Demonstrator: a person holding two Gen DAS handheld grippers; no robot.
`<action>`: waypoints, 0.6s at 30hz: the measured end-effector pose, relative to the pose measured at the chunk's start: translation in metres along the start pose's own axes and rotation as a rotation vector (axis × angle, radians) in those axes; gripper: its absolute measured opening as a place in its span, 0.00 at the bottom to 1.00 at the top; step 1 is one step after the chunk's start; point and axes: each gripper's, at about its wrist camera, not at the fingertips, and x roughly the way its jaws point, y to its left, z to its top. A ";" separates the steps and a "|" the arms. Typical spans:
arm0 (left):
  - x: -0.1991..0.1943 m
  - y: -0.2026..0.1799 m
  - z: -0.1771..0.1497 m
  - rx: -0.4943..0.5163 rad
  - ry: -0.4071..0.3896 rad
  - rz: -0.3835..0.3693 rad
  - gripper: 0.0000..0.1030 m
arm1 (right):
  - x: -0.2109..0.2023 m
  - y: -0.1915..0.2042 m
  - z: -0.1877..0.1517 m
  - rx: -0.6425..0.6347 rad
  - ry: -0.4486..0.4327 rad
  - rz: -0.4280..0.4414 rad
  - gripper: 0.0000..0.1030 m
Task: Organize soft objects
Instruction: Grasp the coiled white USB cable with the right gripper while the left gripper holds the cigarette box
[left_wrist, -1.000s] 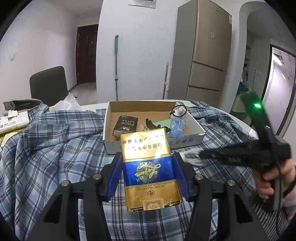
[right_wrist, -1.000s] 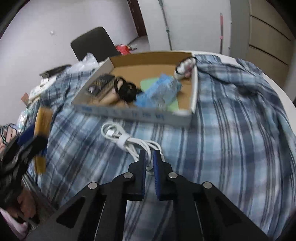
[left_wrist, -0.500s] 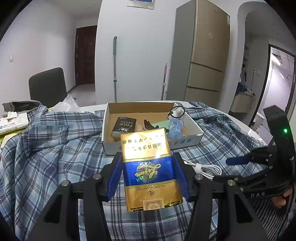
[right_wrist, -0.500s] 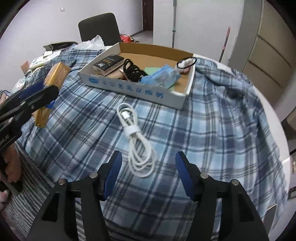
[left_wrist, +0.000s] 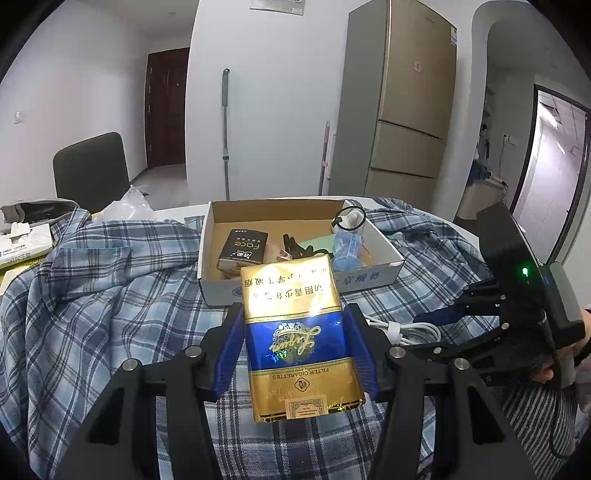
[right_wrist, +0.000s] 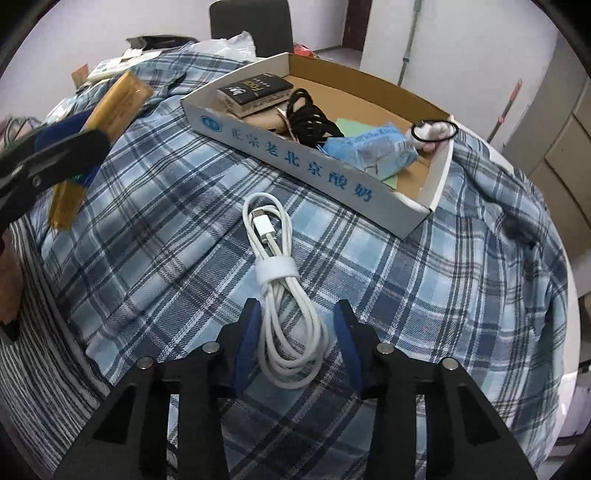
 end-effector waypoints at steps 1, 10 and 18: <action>0.000 0.000 0.000 0.002 0.000 -0.001 0.55 | 0.000 -0.001 -0.001 0.011 -0.006 0.009 0.35; -0.001 0.000 0.000 0.002 -0.002 -0.001 0.55 | -0.019 0.006 -0.017 0.025 -0.168 -0.055 0.22; -0.004 0.000 0.000 0.006 -0.017 0.006 0.55 | -0.047 -0.008 -0.027 0.103 -0.321 -0.058 0.13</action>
